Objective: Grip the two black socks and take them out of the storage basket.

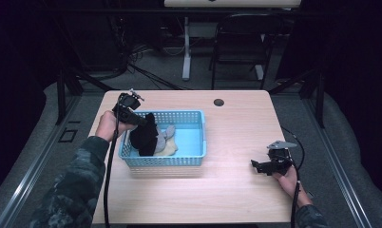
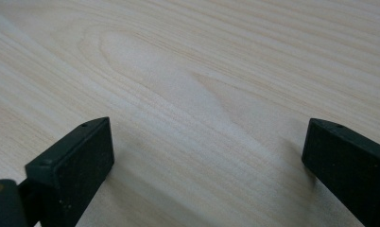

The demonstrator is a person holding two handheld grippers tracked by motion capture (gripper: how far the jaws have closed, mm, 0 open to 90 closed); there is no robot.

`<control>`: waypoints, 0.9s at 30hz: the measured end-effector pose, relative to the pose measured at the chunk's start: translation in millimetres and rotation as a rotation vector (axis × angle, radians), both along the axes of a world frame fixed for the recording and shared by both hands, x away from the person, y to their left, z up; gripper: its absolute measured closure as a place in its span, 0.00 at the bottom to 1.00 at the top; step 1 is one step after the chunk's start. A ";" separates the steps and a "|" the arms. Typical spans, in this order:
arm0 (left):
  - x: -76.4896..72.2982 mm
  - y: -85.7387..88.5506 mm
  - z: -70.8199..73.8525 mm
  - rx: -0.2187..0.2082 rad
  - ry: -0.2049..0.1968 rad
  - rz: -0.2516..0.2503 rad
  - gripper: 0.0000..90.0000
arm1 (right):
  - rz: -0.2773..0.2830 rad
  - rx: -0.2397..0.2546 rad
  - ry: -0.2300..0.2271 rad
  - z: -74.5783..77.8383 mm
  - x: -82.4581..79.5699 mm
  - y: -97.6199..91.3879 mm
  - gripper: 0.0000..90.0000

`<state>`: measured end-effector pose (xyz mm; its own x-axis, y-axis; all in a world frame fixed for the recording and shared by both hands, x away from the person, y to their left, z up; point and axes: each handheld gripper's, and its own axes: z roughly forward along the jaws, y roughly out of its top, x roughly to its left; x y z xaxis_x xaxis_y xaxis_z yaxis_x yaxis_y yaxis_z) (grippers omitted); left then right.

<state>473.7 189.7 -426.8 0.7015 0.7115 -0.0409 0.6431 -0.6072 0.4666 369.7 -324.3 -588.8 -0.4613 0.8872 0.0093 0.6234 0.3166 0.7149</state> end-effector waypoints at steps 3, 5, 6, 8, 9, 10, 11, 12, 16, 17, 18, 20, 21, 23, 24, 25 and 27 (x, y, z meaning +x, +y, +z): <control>1.3 -2.0 6.9 0.002 -0.004 -0.003 0.92 | 0.000 0.000 0.000 0.0 0.0 0.0 0.03; 2.1 -3.2 11.0 0.004 -0.006 -0.005 0.92 | 0.000 0.000 0.000 0.0 0.0 0.0 0.03; 2.8 -3.4 12.9 0.005 -0.007 -0.012 0.92 | 0.000 0.000 0.000 0.0 0.0 0.0 0.03; 3.5 -4.3 16.6 0.009 -0.009 -0.012 0.92 | 0.000 0.000 0.000 0.0 0.0 0.0 0.03; 3.5 -4.3 16.6 0.009 -0.009 -0.012 0.92 | 0.000 0.000 0.000 0.0 0.0 0.0 0.03; 4.7 -4.5 20.2 0.007 -0.008 -0.015 0.92 | 0.000 0.000 0.000 0.0 0.0 0.0 0.03; 5.2 -4.7 22.2 0.016 -0.010 -0.019 0.92 | 0.000 -0.001 0.000 0.0 0.0 -0.1 0.03; 5.5 -5.0 23.8 0.018 -0.006 -0.019 0.92 | 0.001 -0.005 0.001 0.2 0.0 -0.2 0.03; 7.4 -5.0 31.3 0.018 0.005 -0.025 0.92 | 0.001 -0.005 0.001 0.1 0.0 -0.2 0.03; 7.4 -5.0 31.3 0.018 0.005 -0.025 0.92 | 0.002 -0.001 -0.003 -0.3 0.2 -0.2 0.03; 8.4 -5.2 35.1 0.024 0.014 -0.025 0.92 | 0.002 -0.004 -0.002 -0.1 0.1 -0.3 0.03; 8.8 -5.2 38.8 0.022 0.014 -0.020 0.92 | 0.001 -0.003 0.000 0.0 0.0 -0.2 0.03; 8.8 -5.2 38.8 0.022 0.014 -0.020 0.92 | 0.001 -0.003 0.000 0.0 0.0 -0.2 0.03; 9.5 -4.8 44.9 0.021 0.009 -0.019 0.92 | 0.001 -0.004 0.000 0.0 0.0 -0.2 0.03; 9.5 -4.8 47.8 0.024 0.003 -0.018 0.92 | 0.001 -0.004 0.001 0.0 0.0 -0.2 0.03; 9.5 -4.8 47.8 0.024 0.003 -0.018 0.92 | 0.001 -0.003 0.000 0.0 0.0 -0.2 0.03; 9.9 -4.9 53.3 0.028 -0.001 -0.019 0.92 | 0.001 -0.003 0.000 0.0 0.0 -0.2 0.03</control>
<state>483.6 184.8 -373.5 0.7151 0.6987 -0.0207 0.6308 -0.6322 0.4500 369.7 -324.5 -588.9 -0.4620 0.8869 0.0063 0.6231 0.3195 0.7139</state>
